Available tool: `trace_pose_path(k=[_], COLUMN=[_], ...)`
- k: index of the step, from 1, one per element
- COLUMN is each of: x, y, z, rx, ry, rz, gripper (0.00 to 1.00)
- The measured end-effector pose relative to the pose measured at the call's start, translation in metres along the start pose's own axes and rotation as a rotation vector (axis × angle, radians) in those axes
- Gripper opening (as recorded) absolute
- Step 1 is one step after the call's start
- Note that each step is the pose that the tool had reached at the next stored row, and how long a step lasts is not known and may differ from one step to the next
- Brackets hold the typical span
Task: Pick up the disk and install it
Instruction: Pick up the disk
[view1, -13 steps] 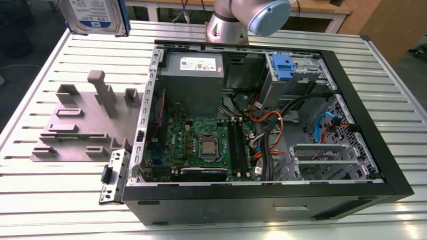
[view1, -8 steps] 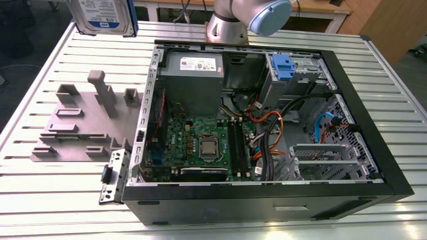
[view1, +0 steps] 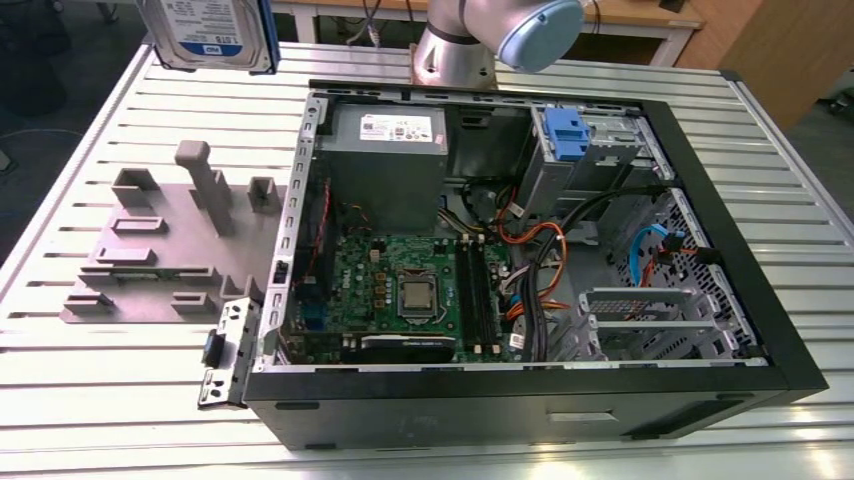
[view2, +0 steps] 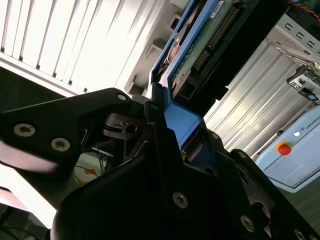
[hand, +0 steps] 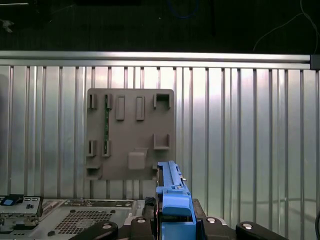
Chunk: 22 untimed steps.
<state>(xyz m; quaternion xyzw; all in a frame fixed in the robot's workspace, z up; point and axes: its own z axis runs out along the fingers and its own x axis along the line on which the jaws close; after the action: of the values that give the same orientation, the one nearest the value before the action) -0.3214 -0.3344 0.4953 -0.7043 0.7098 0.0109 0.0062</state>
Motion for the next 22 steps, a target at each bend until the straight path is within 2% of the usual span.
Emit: trace_pose_path(k=[22], x=[-0.0001], y=[-0.0088], z=[0.0000], rx=[0.0001], ry=[0.0000], rz=[0.000], gripper=[0.36])
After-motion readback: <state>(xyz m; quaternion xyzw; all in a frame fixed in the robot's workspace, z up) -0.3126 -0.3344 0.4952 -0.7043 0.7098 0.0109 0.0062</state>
